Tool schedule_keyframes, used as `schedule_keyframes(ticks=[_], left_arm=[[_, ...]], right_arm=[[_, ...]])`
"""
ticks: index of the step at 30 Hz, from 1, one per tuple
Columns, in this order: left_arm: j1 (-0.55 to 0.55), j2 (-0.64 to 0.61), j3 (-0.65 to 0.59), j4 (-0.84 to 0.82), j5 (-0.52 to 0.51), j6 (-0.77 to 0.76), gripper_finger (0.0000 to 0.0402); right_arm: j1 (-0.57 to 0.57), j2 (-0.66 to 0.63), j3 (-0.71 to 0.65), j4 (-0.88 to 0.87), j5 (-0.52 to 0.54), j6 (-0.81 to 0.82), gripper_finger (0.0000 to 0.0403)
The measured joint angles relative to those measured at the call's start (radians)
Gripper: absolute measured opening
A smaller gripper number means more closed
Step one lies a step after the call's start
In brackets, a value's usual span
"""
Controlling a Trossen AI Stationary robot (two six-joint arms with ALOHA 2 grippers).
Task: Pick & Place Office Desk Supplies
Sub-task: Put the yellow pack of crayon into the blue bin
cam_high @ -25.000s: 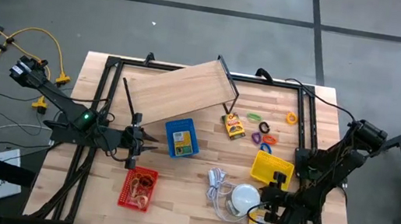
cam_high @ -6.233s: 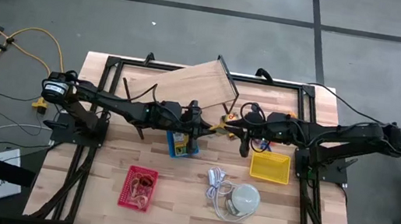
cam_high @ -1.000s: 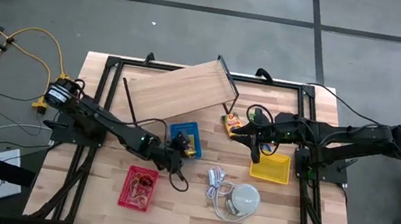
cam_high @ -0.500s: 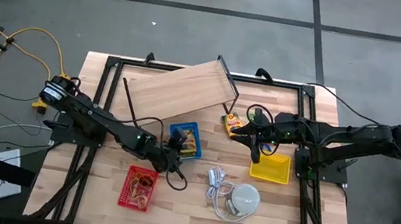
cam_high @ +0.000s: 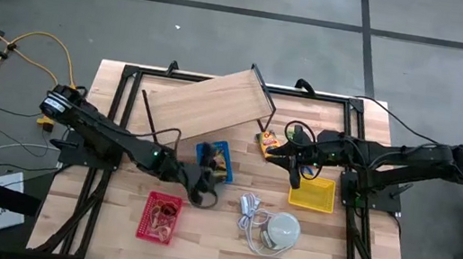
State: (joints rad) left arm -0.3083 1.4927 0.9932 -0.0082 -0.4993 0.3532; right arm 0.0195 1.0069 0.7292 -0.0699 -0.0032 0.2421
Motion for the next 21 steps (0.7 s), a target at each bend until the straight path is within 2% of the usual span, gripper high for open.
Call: schedule_keyframes(ticks=[6,9,16,21], left_arm=[[0.043,-0.077,0.000,0.010,0.088,-0.201,0.0132],[0.055,-0.115,0.000,0.032,0.130,-0.212,0.0131],[0.056,-0.141,0.002,0.043,0.142,-0.219,0.0131],[0.056,-0.141,0.001,0.039,0.142,-0.249,0.0131]], right_arm=[[0.000,0.000,0.000,-0.011,0.004,-0.003,0.0094],[0.000,0.000,0.000,-0.023,0.003,-0.003,0.0094],[0.000,0.000,0.000,-0.137,0.009,-0.019,0.0094],[-0.001,0.000,0.000,-0.239,0.090,-0.041,0.0094]])
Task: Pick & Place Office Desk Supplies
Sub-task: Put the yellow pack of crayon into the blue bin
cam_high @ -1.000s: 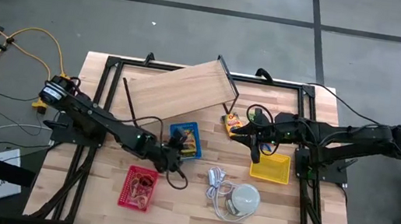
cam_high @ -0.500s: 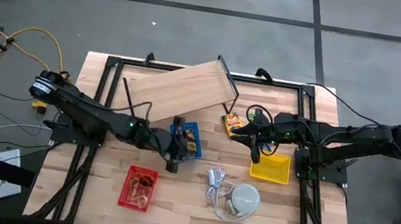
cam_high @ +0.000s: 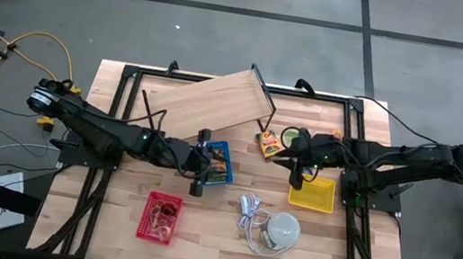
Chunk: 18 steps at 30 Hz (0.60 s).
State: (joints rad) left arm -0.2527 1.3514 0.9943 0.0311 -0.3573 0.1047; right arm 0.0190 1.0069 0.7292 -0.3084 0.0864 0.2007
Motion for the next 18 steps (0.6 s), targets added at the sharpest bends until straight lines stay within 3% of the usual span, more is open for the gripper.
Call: schedule_keyframes(ticks=[10,18], left_arm=[[0.000,0.000,0.000,0.000,-0.006,-0.008,0.0131],[0.000,0.001,-0.001,0.000,-0.006,-0.079,0.0131]], right_arm=[[0.000,0.029,-0.040,-0.030,0.106,-0.038,0.0094],[-0.002,0.167,-0.064,0.016,0.159,-0.133,0.0094]])
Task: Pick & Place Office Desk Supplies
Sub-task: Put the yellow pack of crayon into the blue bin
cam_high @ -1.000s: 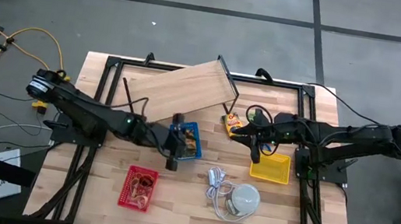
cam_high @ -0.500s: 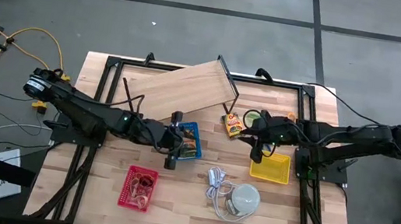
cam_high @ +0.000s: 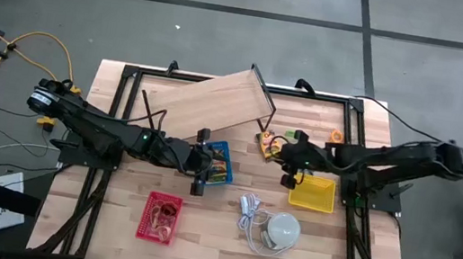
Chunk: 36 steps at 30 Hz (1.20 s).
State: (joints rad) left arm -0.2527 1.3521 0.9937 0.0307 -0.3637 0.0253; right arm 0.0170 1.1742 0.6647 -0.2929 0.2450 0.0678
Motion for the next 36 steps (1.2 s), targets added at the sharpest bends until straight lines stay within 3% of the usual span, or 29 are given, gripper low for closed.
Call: schedule_keyframes(ticks=[7,16,29,36], left_arm=[[0.000,0.000,0.000,0.000,0.000,-0.017,0.0131],[0.000,-0.013,-0.001,-0.074,-0.006,-0.027,0.0131],[0.000,-0.254,-0.001,-0.344,-0.024,-0.146,0.0131],[0.000,-0.320,-0.001,-0.377,-0.024,-0.183,0.0131]], right_arm=[[0.000,0.104,0.000,0.048,0.033,-0.064,0.0094],[-0.028,0.122,0.002,0.051,0.071,-0.092,0.0094],[-0.060,0.122,0.002,0.038,0.041,-0.093,0.0094],[-0.059,0.144,0.002,0.033,-0.012,-0.118,0.0094]])
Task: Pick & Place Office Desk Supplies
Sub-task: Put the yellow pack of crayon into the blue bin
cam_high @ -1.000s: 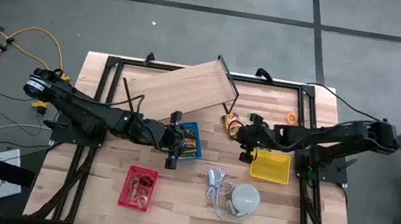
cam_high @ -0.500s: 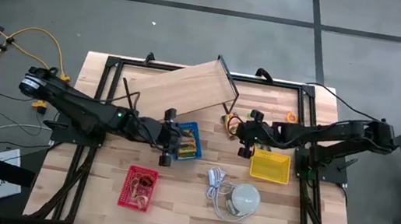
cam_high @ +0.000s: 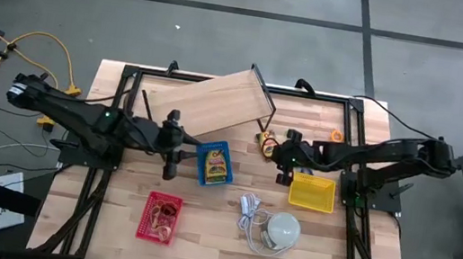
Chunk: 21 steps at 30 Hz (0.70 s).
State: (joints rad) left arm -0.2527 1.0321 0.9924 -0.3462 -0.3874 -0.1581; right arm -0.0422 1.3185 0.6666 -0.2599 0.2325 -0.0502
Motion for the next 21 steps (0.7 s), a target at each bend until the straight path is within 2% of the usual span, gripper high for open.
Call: schedule_keyframes(ticks=[11,21], left_arm=[[0.000,0.005,0.000,0.017,0.003,0.000,0.0131],[0.000,0.005,0.000,0.020,0.003,0.000,0.0131]], right_arm=[[0.000,0.063,0.000,0.031,0.004,-0.008,0.0094],[0.002,0.065,0.000,0.062,0.003,-0.018,0.0094]])
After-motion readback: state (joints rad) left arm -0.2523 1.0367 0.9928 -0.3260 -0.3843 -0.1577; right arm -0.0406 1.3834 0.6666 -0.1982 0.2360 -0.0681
